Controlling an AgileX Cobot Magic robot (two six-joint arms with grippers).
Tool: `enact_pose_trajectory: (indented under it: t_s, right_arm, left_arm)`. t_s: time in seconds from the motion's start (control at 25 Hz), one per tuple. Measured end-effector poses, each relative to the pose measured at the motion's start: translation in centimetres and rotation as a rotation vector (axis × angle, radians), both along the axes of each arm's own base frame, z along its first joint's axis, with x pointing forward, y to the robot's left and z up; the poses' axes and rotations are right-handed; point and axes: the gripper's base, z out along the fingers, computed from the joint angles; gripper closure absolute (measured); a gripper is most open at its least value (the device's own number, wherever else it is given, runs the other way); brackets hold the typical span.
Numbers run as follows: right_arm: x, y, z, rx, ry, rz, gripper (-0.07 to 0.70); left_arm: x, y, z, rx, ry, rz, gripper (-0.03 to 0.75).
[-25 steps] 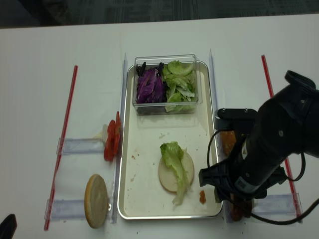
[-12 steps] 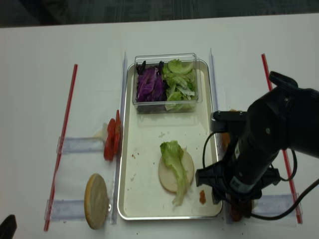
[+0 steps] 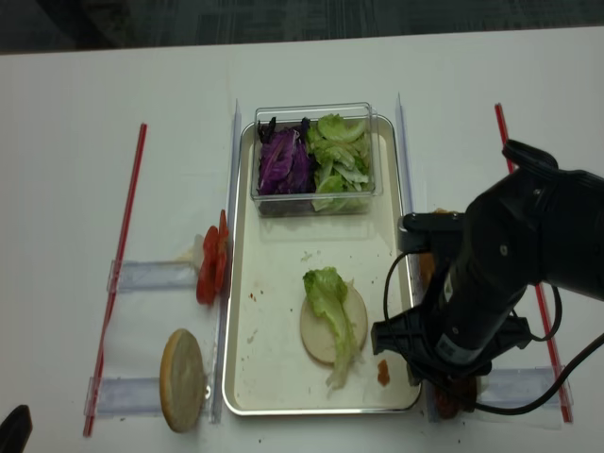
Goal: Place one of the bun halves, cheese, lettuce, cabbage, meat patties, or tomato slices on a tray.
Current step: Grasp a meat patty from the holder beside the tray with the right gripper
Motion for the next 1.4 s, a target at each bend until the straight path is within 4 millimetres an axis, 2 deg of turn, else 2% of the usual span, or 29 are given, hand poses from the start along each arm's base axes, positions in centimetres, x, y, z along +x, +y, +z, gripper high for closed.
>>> enact_pose_trajectory:
  t_s: [0.28, 0.48, 0.6, 1.08, 1.4]
  right_arm:
    - [0.0, -0.4, -0.1, -0.049, 0.004, 0.010, 0.335]
    - [-0.1, -0.6, -0.1, -0.069, 0.006, 0.013, 0.472]
    - [-0.1, -0.7, -0.1, -0.072, 0.007, 0.011, 0.519]
    - [-0.1, -0.6, 0.0, -0.069, 0.012, 0.005, 0.529]
    - [-0.7, -0.9, 1.2, -0.045, 0.004, 0.002, 0.531]
  left_arm:
    - [0.0, 0.0, 0.0, 0.000, 0.000, 0.000, 0.420]
    - [0.0, 0.0, 0.0, 0.000, 0.000, 0.000, 0.419]
    - [0.0, 0.0, 0.0, 0.000, 0.000, 0.000, 0.419]
    - [0.0, 0.0, 0.0, 0.000, 0.000, 0.000, 0.419]
    - [0.0, 0.0, 0.0, 0.000, 0.000, 0.000, 0.420]
